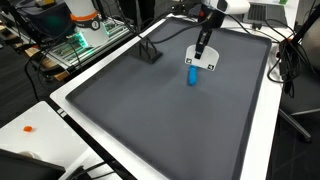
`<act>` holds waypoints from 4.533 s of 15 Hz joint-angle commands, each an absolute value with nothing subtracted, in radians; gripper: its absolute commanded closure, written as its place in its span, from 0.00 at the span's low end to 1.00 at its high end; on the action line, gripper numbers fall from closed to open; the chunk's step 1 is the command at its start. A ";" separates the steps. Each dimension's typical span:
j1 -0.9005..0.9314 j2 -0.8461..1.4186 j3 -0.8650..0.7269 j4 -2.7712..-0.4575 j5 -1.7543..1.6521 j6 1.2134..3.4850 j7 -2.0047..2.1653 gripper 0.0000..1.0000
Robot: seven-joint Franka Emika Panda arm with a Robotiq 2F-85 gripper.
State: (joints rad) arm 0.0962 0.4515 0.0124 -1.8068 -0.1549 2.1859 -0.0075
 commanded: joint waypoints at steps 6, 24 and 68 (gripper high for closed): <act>0.083 0.497 0.013 -1.801 -0.177 2.233 -0.052 0.99; 0.078 0.537 0.011 -1.854 -0.219 2.336 -0.102 0.99; 0.064 0.066 -0.007 -2.231 0.082 2.258 0.542 0.99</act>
